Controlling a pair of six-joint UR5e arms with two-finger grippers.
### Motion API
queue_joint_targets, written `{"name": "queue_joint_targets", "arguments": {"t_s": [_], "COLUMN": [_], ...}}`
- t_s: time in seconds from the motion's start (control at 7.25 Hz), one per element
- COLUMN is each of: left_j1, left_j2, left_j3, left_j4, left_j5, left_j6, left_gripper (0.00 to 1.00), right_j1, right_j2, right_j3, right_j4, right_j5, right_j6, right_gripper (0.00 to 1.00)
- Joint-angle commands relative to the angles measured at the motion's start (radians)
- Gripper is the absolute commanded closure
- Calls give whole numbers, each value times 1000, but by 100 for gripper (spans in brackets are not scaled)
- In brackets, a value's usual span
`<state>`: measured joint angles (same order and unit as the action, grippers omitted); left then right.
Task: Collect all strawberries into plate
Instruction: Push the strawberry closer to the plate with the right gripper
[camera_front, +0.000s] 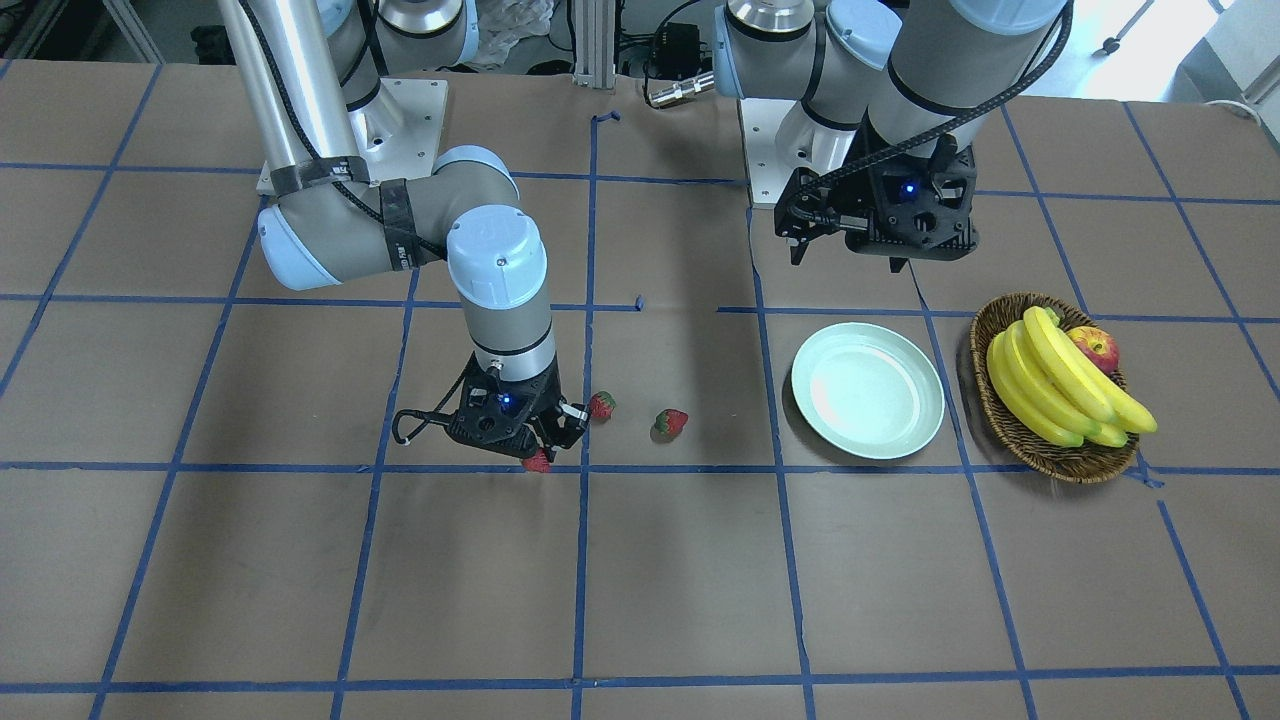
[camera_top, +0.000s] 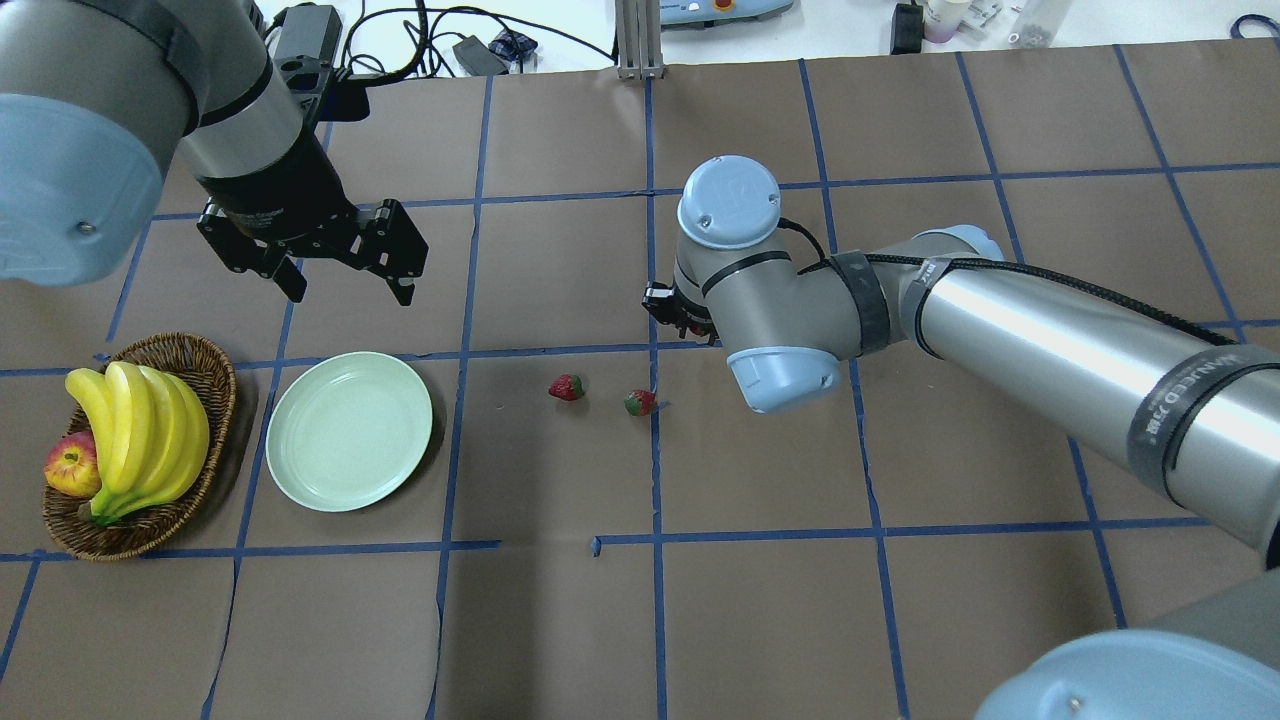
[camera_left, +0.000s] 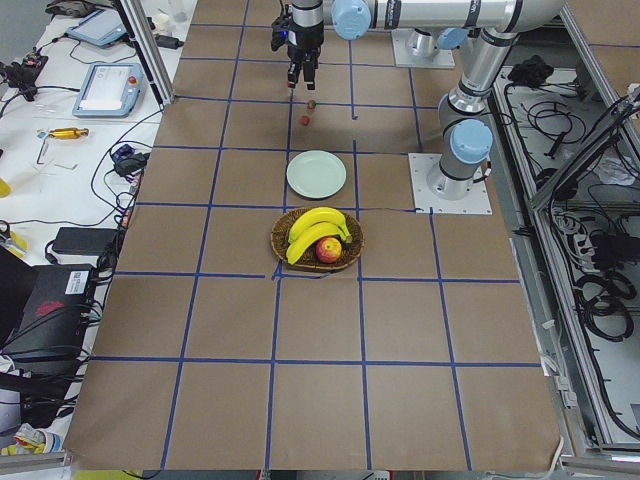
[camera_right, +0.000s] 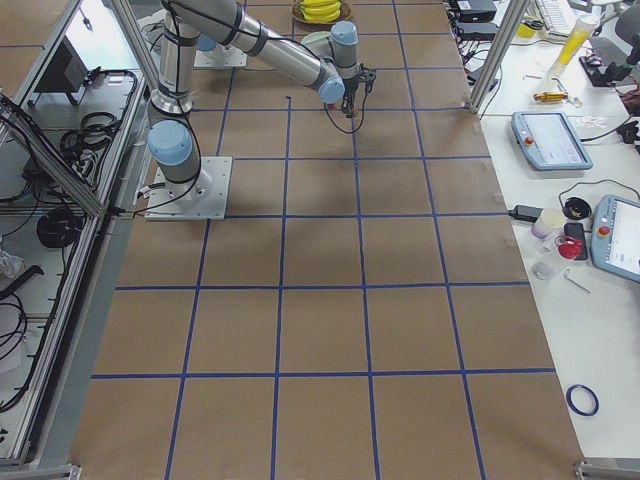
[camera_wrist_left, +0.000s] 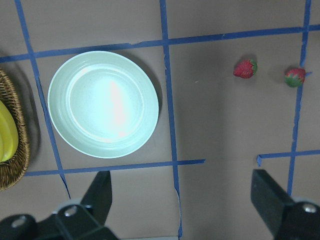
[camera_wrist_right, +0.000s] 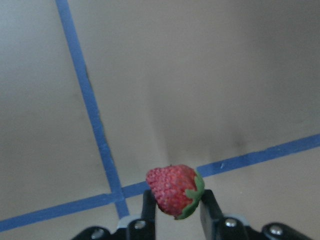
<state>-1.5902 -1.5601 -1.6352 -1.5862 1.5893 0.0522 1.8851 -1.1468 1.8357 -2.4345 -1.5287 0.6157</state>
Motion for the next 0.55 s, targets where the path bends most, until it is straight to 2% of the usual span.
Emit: {"name": "queue_joint_targets", "arguments": {"t_s": [0.0, 0.14, 0.28, 0.41], "left_j1": [-1, -1, -1, -1], "left_j2": [0, 2, 2, 3], "left_j3": [0, 2, 3, 2], "left_j4": [0, 0, 0, 0], "left_j5": [1, 1, 3, 3], "left_j6": [0, 0, 2, 2], "left_gripper": [0, 0, 0, 0], "right_j1": [32, 104, 196, 239], "right_j2": [-11, -8, 1, 15], "right_j3": [-10, -9, -3, 11], "right_j4": [2, 0, 5, 37], "right_j5": [281, 315, 300, 295], "right_j6": [58, 99, 108, 107], "right_gripper": [100, 100, 100, 100]}}
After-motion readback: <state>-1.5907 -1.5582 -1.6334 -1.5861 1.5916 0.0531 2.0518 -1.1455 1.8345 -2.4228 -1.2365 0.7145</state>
